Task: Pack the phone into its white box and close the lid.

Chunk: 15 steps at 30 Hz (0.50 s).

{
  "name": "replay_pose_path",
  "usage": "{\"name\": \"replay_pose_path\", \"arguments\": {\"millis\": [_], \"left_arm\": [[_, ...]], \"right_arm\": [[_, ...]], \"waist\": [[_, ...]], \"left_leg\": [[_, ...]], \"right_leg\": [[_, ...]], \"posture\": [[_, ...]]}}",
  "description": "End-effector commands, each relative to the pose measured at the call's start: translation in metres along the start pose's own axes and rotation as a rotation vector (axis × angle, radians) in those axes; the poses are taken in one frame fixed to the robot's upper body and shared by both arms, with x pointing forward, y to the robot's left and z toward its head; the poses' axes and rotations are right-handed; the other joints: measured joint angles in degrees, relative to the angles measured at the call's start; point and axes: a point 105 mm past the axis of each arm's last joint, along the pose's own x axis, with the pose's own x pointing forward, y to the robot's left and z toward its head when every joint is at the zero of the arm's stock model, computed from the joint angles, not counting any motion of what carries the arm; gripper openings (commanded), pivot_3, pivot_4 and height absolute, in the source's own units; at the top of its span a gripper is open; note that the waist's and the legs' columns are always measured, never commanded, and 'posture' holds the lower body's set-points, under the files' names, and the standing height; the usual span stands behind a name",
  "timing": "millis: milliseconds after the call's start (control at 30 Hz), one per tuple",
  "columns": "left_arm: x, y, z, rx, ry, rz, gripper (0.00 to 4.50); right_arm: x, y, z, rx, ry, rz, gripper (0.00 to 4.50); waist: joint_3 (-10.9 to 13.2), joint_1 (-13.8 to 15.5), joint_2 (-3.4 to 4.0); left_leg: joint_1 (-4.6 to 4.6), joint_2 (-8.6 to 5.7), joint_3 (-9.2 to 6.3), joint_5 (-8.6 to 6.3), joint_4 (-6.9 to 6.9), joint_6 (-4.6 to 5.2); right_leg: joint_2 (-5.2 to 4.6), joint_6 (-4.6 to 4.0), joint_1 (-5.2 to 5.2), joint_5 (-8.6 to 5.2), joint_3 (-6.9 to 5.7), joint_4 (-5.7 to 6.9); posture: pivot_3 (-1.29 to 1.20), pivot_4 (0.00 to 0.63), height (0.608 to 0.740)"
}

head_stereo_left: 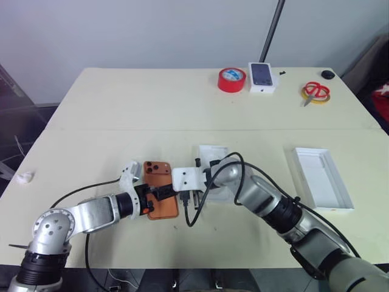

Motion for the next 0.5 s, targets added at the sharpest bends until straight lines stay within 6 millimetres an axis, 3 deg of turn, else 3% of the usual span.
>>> {"name": "replay_pose_path", "arguments": {"millis": [33,400,500], "left_arm": [[-0.01,0.017,-0.002,-0.044,-0.028,0.092,4.46],[-0.024,0.031,-0.005,-0.139,-0.112,0.126,4.46],[-0.025,0.03,-0.004,-0.152,-0.125,0.121,3.2]], "right_arm": [[-0.005,-0.005,-0.003,0.007,0.014,-0.037,0.0],[-0.003,-0.007,-0.002,-0.013,0.014,-0.042,0.0],[-0.004,-0.009,0.0,-0.026,0.013,-0.05,0.0]], "waist": [[0.0,-0.25,0.0],[0.01,-1.31,0.02],[0.03,-1.34,0.05]], "left_leg": [[0.0,0.01,0.0,0.0,-0.02,0.0],[0.0,0.03,-0.02,0.03,-0.12,-0.05],[-0.01,0.03,-0.02,0.03,-0.12,-0.05]], "right_leg": [[0.0,0.0,-0.02,0.0,0.0,0.0],[0.0,-0.02,-0.07,-0.01,-0.06,0.0],[0.0,-0.03,-0.08,-0.01,-0.05,0.0]], "posture": [[0.0,0.15,0.74],[0.0,0.15,0.74],[0.0,0.15,0.74]]}}
